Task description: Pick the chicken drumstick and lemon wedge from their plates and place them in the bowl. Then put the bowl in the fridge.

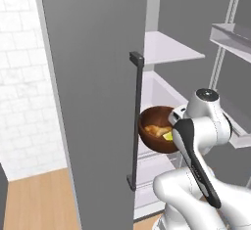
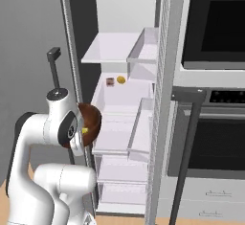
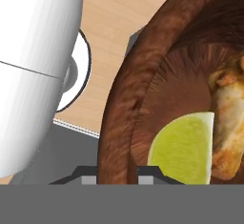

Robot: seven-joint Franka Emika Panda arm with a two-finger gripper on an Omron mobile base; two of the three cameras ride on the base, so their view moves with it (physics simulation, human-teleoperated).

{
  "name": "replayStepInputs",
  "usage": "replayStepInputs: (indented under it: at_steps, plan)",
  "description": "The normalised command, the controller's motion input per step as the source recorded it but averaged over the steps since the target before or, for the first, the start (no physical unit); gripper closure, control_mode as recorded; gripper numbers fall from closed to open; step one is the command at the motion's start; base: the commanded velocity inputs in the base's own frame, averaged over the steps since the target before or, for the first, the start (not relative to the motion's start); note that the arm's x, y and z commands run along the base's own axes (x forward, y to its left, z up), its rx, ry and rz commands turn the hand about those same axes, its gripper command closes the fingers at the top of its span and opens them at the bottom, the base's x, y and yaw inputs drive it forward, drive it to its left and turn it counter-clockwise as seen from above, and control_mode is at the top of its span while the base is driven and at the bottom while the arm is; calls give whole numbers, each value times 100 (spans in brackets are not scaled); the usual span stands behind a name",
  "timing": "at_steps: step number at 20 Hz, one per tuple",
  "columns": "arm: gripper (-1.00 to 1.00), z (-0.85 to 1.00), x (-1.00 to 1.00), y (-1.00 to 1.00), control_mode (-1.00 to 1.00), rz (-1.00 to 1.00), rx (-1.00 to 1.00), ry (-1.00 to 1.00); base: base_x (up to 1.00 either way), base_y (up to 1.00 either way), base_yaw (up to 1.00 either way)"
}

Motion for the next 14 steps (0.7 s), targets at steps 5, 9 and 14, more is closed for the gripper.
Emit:
replayStepInputs:
  at_steps: [5, 9, 14]
  plan:
    - [100, 0, 0, 0, 100, 0, 0, 0, 12, -39, -3]
    - [100, 0, 0, 0, 100, 0, 0, 0, 11, -23, -7]
    - [100, -5, 14, 0, -100, -1, -2, 0, 23, 5, -4]
